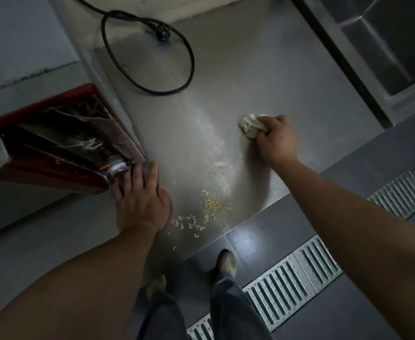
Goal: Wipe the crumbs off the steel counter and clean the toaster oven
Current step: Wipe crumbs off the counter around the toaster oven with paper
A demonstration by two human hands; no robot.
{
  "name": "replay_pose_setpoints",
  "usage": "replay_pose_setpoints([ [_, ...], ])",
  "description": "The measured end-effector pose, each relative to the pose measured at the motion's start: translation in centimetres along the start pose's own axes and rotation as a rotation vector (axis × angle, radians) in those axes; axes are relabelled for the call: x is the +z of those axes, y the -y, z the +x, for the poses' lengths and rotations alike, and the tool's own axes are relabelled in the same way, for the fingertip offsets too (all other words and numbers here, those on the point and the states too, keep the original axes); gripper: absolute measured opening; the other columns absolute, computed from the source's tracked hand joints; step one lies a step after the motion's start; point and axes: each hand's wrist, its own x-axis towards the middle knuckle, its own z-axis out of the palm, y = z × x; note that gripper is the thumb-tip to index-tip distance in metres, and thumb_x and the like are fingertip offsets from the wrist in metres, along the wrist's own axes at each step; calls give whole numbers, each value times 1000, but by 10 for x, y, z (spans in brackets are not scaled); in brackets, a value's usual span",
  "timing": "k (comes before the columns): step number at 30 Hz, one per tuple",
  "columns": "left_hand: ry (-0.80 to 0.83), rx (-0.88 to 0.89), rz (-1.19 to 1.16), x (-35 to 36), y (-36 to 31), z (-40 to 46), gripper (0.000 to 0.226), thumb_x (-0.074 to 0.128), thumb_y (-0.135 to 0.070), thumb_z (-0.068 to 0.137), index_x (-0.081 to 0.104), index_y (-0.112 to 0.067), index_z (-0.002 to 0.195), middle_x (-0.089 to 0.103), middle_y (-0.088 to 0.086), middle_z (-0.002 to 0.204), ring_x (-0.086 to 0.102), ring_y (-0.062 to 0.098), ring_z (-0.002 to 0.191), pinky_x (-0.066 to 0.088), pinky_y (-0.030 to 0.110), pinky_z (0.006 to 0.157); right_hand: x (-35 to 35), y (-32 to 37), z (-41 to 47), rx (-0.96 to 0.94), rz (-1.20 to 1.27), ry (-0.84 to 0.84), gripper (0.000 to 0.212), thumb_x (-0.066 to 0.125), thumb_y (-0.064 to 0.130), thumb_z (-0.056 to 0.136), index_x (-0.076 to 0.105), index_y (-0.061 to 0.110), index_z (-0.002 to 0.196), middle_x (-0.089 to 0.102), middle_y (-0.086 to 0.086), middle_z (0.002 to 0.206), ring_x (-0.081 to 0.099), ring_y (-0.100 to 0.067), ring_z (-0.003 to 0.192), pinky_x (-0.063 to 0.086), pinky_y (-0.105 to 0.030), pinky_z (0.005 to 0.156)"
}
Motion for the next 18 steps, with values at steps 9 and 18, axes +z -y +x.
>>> replay_pose_setpoints([
  [9,-8,2,-18,0,0,0,64,38,-37,87,39,-23,150,37,15,153,29,35,140,17,56,116,43,36,-125,-298,7,136,33,60,18,78,71,19,109,57,-7,95,58,-30,84,48,-31,70],
  [18,-38,18,-8,0,0,-1,63,41,-36,88,39,-23,149,40,16,151,32,36,139,18,54,116,9,12,-154,-51,99,-13,42,66,13,79,69,20,120,60,-4,111,59,-19,95,38,-18,78],
])
